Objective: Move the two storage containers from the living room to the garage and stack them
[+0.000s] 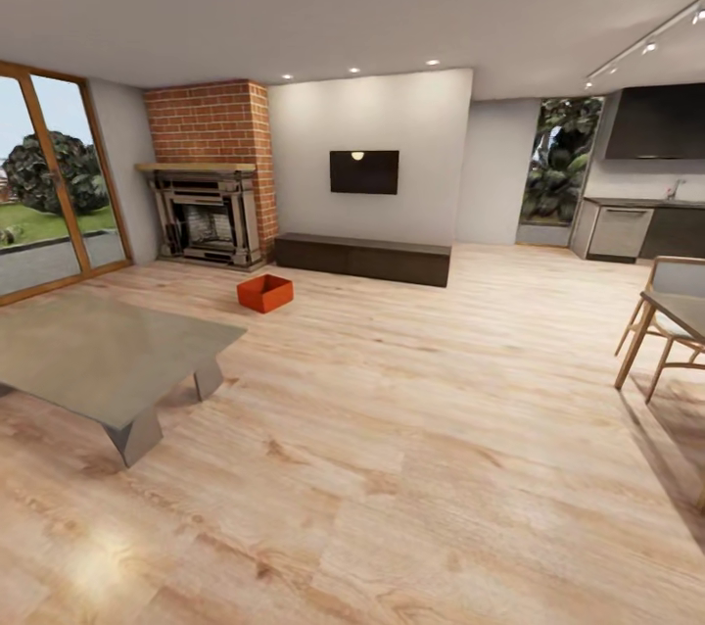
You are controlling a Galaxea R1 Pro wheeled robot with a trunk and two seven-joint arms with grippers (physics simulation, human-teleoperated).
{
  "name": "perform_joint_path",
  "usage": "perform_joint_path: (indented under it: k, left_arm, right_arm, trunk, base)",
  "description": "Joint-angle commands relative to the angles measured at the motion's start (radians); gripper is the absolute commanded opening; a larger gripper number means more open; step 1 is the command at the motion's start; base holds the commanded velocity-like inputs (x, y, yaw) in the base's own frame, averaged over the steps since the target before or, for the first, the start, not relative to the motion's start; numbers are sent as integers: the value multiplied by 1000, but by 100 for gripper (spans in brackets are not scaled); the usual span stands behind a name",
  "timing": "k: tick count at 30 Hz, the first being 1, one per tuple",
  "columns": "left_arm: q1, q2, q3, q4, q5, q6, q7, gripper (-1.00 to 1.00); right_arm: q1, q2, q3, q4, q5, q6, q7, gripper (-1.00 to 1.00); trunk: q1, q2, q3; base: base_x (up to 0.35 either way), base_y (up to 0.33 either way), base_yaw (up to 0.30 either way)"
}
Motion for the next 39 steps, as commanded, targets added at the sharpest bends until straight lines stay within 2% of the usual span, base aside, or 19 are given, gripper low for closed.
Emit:
perform_joint_path:
  k: [1, 39]
  left_arm:
    - [0, 0, -3, 0, 10, 0, 1, 100]
    - [0, -2, -4, 1, 10, 0, 0, 100]
  right_arm:
    - [-1, 1, 8, 3, -8, -5, -1, 100]
    - [-1, 1, 8, 3, -7, -5, -2, 100]
  trunk:
    - [1, -1, -1]
    - [1, -1, -1]
  base:
    - [321, 0, 0]
    - [320, 0, 0]
